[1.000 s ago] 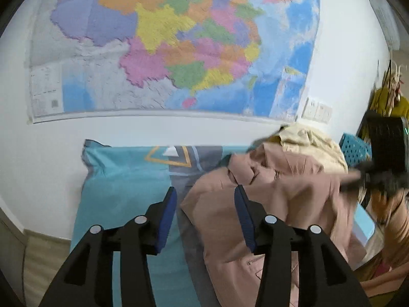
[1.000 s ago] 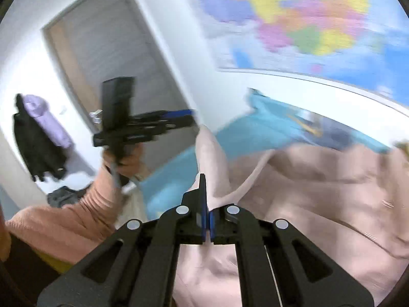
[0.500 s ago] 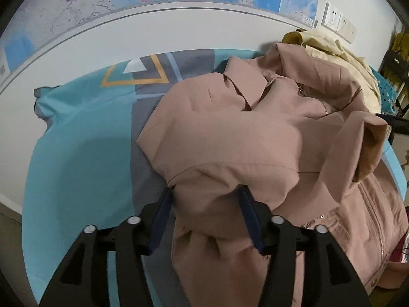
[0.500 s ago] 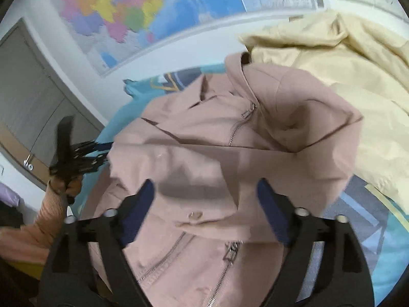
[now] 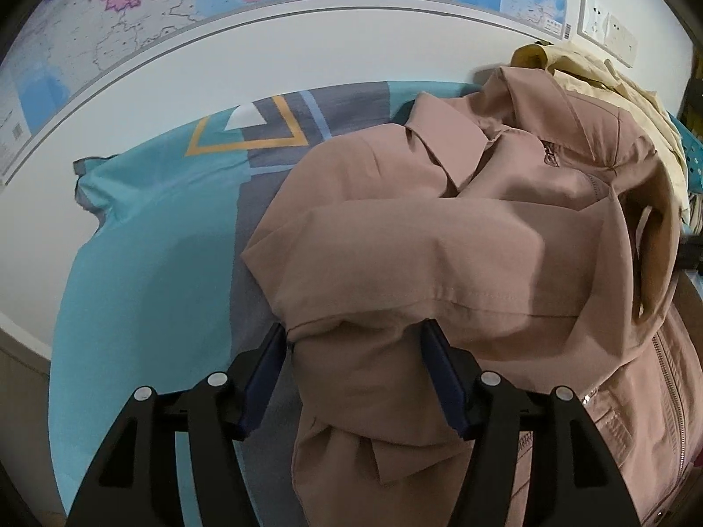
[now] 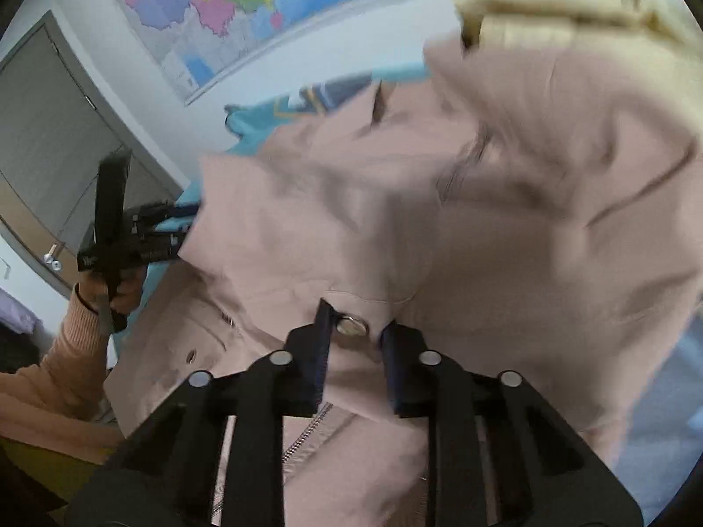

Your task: Fold large clothes

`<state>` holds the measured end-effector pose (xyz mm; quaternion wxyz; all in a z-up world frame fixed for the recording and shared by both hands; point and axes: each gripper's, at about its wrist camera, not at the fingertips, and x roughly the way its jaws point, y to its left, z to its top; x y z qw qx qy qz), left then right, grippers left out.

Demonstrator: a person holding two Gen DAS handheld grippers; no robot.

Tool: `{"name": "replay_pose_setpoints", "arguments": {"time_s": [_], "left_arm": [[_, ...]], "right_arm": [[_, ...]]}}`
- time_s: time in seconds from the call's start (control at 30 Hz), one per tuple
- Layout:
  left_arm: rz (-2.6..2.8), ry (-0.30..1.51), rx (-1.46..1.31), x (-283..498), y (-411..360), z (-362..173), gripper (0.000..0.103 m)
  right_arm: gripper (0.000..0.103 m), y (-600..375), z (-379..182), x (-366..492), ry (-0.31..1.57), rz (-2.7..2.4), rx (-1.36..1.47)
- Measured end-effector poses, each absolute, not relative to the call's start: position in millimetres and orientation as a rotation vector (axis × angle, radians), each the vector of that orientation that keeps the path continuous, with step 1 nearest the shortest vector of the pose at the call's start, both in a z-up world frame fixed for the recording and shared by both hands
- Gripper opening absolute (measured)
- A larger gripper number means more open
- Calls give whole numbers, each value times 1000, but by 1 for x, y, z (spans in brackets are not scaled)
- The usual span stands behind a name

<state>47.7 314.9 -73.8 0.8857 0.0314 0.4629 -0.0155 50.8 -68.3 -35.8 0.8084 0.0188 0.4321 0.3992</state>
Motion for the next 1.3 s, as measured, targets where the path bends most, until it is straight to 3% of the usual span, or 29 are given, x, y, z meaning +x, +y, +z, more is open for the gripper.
{"name": "replay_pose_setpoints", "arguments": {"time_s": [0.2,0.3,0.37,0.4,0.67,0.73,0.9,1.07,1.2,1.3], "left_arm": [[-25,921,79,36,314,-62,60],[-28,935,97,32,310,-63,60],[-22,947,126,30,306,-65,60],[-18,944,126,28,306,-64,60],[-101,819,72,14,297,-25,64],[-136,800,94,14,284,-22,69],[-175,868,139,32,247,-49,71],[-158,943,150,41,243,-78,71],[-126,934,106,38,257,-71,71],[-109,920,59,36,266,-64,71]], "right_arm": [[19,-116,16,69,902,672,-121],[31,-117,-5,82,987,548,-231],[54,-113,-24,85,1042,515,-277],[55,-112,-27,84,1030,501,-288],[58,-124,-2,61,829,567,-112],[59,-114,0,54,800,625,-89],[55,-66,-37,45,832,659,-281],[28,-71,-74,68,894,494,-377],[29,-85,-64,72,887,489,-273],[37,-90,-48,64,841,518,-217]]}}
